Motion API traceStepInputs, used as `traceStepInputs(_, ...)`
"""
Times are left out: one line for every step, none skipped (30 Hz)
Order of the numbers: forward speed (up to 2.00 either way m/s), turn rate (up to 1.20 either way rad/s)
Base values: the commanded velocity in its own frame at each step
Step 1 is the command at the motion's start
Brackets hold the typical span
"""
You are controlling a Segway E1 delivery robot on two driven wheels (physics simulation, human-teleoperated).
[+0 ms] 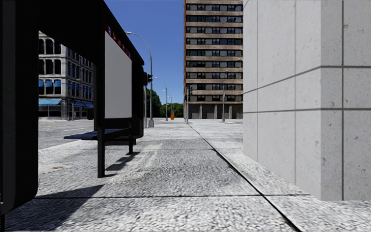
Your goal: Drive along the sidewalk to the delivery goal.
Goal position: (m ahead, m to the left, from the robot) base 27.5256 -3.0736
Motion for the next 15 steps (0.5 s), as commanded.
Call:
traceStepInputs(2.00,0.00)
traceStepInputs(2.00,0.00)
traceStepInputs(2.00,0.00)
traceStepInputs(2.00,0.00)
traceStepInputs(2.00,0.00)
traceStepInputs(2.00,0.00)
traceStepInputs(2.00,0.00)
traceStepInputs(2.00,0.00)
traceStepInputs(2.00,0.00)
traceStepInputs(2.00,0.00)
traceStepInputs(2.00,0.00)
traceStepInputs(2.00,0.00)
traceStepInputs(2.00,0.00)
traceStepInputs(2.00,0.00)
traceStepInputs(2.00,0.00)
